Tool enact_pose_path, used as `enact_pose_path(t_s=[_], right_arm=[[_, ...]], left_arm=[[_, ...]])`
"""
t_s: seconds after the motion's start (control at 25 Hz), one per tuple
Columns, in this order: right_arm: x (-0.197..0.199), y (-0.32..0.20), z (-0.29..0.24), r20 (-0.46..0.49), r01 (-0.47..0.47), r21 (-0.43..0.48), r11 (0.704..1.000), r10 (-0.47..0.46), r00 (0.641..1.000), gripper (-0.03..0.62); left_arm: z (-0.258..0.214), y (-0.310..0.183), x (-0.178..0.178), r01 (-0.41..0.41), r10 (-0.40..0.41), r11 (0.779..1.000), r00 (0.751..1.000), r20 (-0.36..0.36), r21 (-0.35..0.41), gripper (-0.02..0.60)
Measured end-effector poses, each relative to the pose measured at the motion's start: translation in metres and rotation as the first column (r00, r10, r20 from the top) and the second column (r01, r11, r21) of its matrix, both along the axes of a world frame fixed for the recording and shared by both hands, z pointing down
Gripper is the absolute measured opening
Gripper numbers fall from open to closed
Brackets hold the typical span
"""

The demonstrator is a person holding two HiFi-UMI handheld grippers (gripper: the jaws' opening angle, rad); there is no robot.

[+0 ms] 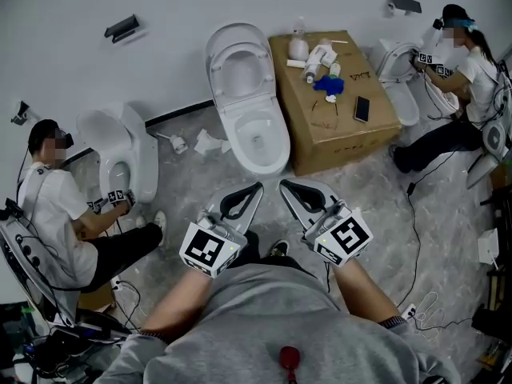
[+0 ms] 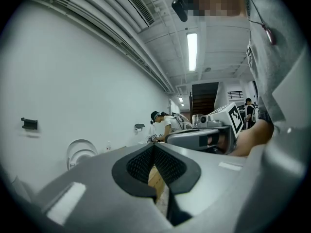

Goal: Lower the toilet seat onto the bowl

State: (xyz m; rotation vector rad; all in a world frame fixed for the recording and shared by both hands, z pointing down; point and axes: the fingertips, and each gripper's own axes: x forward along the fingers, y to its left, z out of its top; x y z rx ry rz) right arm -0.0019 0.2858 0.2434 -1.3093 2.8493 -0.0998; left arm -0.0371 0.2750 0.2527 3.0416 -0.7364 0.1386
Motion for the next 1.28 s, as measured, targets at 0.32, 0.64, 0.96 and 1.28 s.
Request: enact_pose_path(t_s=[0.32, 0.64, 0.96, 1.28], right_arm=[[0.004, -0.037, 0.002, -0.010, -0.005, 0.002, 1.000, 0.005, 1.000, 0.012], [0.007, -0.086, 0.000, -0.032, -0.007, -0.004, 1.000, 0.007, 0.999, 0.012], [0.012, -0.136, 0.002, -0.029, -0.006, -0.034, 0.999, 0.005, 1.000, 0.012], [0.024, -0.192, 0.009, -0.037, -0.033, -0.056, 0.998, 0.031, 0.999, 0.012]], left_arm=[[0.003, -0.041, 0.004, 0.002, -0.002, 1.000, 1.000, -0.015, 0.010, 0.008], [0.000, -0.088, 0.009, -0.009, 0.009, 1.000, 1.000, -0.028, 0.009, 0.008], [0.005, -0.140, 0.016, -0.013, 0.012, 1.000, 0.999, -0.034, -0.013, 0.008], [0.011, -0.197, 0.024, -0.028, 0.027, 0.999, 0.999, -0.036, -0.037, 0.008]])
